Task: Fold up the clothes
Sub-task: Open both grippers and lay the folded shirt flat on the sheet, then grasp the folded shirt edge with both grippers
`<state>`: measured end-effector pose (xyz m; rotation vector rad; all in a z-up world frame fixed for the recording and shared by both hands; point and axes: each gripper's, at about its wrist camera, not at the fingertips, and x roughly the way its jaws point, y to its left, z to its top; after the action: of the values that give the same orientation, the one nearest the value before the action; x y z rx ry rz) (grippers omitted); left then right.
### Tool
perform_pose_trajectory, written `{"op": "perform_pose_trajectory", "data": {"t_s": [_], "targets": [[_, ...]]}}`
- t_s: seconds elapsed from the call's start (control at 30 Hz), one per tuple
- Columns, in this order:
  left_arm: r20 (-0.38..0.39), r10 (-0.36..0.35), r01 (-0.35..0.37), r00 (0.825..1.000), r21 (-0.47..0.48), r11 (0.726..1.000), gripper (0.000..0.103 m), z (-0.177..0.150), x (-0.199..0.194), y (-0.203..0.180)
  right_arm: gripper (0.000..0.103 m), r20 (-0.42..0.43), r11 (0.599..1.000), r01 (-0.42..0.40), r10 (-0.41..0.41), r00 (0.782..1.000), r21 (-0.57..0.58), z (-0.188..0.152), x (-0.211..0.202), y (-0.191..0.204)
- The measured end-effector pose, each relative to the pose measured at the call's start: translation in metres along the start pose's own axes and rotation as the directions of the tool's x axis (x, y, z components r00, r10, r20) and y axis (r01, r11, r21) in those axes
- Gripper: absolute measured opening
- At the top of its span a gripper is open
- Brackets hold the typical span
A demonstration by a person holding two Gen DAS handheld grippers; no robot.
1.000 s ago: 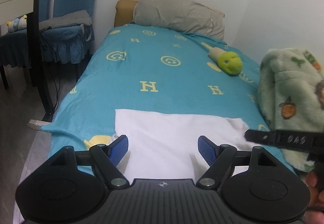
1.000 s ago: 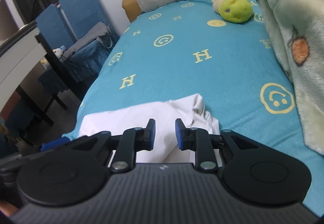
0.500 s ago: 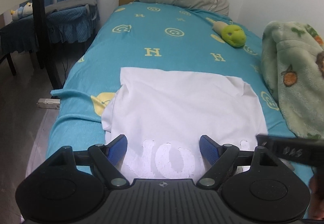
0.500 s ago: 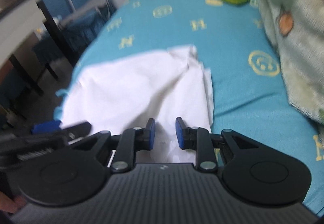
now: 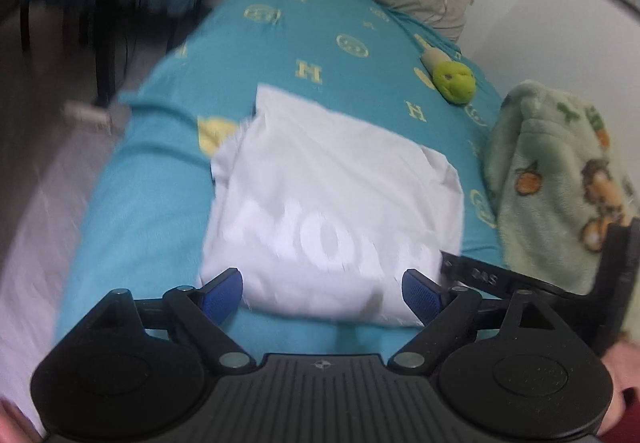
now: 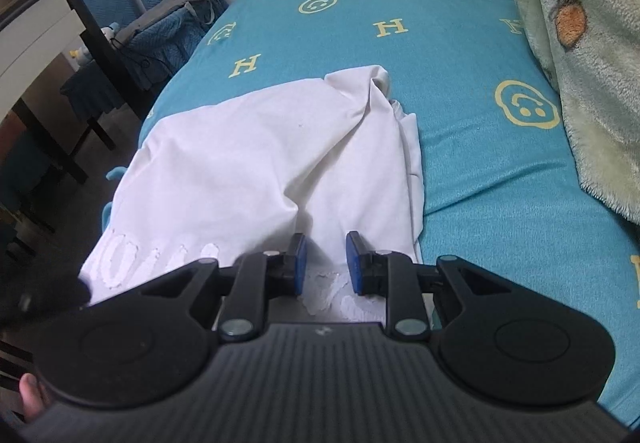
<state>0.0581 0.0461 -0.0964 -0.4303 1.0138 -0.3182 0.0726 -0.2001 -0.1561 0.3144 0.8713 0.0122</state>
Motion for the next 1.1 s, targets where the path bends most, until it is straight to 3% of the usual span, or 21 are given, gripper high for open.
{"op": "perform_pose_trajectory", "data": {"t_s": [0.1,0.23,0.5,0.63,0.7,0.87,1.0,1.07,1.1], "targets": [[-0.058,-0.061,0.050,0.996,-0.173,0.984,0.090,-0.007,0.012,0.020,0.024,0.000,1.000,-0.001,0.001,1.000,0.002,0.000,0.000,-0.001],[-0.130,-0.081,0.034,0.988,-0.330,0.943,0.090,-0.012,0.039,0.041,0.024,-0.001,1.000,0.001,-0.001,1.000,0.005,0.000,-0.001,0.000],[0.018,-0.186,0.164,0.982,-0.559,0.813,0.090,-0.013,0.048,0.071,0.024,-0.004,1.000,0.004,-0.004,1.000,0.011,-0.001,-0.001,-0.001],[0.064,-0.169,0.175,0.984,-0.565,0.806,0.079,-0.008,0.052,0.071,0.024,0.002,1.000,0.008,-0.008,1.000,0.018,-0.002,-0.002,-0.001],[0.075,-0.152,0.167,0.986,-0.553,0.816,0.066,-0.007,0.052,0.069,0.025,0.006,1.000,0.011,-0.012,1.000,0.026,-0.002,-0.003,0.000],[0.094,-0.151,0.178,0.984,-0.559,0.810,0.057,-0.011,0.051,0.074,0.033,0.019,0.997,0.030,-0.032,0.999,0.077,-0.001,-0.011,-0.004],[0.101,-0.159,0.188,0.982,-0.570,0.800,0.057,-0.014,0.049,0.075,0.060,0.104,0.989,0.046,-0.060,0.993,0.137,0.006,-0.035,-0.012],[0.098,-0.167,0.193,0.981,-0.582,0.790,0.058,-0.014,0.049,0.076,0.061,0.143,0.986,0.028,-0.052,0.988,0.167,0.008,-0.047,-0.016],[0.096,-0.172,0.195,0.980,-0.588,0.785,0.061,-0.015,0.048,0.077,0.069,0.166,0.983,0.014,-0.044,0.985,0.182,0.009,-0.054,-0.018]]}}
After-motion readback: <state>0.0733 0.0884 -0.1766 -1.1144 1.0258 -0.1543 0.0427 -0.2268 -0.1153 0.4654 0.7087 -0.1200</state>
